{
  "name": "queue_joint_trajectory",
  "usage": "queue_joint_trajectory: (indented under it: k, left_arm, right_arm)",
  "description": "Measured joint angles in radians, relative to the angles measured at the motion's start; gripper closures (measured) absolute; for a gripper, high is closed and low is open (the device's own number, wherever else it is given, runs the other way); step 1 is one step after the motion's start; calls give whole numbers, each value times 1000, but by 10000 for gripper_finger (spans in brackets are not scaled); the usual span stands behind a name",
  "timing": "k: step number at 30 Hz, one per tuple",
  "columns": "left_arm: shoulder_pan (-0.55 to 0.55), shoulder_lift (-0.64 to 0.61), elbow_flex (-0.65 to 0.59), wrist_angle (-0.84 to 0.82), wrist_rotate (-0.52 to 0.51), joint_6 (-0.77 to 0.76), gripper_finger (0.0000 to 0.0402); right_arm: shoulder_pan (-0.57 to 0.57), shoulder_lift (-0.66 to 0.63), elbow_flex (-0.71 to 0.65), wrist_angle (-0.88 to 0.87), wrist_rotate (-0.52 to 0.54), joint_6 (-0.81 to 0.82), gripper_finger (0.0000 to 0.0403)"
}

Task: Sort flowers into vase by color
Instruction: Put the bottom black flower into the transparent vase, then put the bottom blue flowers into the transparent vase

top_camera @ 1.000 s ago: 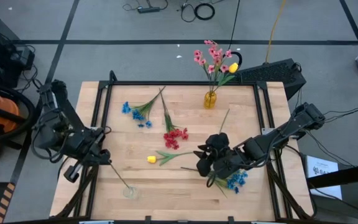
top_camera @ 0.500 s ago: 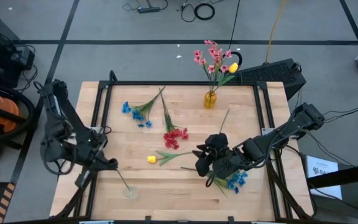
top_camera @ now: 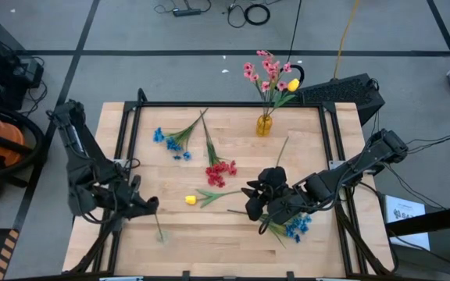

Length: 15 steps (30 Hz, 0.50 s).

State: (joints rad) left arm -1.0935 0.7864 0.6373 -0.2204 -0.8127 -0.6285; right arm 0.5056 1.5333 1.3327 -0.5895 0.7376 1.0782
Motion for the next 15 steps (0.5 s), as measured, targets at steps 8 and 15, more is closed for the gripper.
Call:
queue_joint_trajectory:
  k: [8,15]
  left_arm:
    - [0,0,-3,3,-37,6,322]
    - [0,0,-3,2,-68,10,273]
  right_arm:
    - [-16,0,0,19,0,-4,273]
    - [-27,0,0,18,-3,-17,273]
